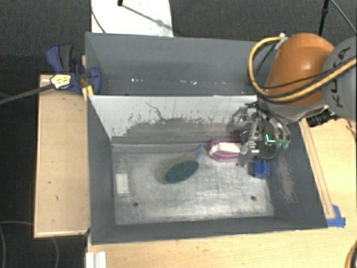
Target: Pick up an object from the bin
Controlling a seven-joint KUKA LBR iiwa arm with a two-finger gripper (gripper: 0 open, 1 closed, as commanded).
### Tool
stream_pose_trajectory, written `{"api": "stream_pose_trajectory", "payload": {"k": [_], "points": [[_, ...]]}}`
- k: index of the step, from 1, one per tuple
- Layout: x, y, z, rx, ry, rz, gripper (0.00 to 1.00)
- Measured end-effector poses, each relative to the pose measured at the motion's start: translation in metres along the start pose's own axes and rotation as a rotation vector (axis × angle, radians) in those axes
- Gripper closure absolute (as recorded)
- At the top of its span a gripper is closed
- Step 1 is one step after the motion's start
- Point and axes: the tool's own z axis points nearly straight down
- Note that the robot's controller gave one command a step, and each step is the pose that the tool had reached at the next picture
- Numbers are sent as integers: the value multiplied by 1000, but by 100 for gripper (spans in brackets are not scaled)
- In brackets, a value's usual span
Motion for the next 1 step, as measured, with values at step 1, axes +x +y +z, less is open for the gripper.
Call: {"api": "stream_pose_trajectory", "payload": {"k": [1], "points": [[-5, 63, 61, -3, -2, 203, 0]]}}
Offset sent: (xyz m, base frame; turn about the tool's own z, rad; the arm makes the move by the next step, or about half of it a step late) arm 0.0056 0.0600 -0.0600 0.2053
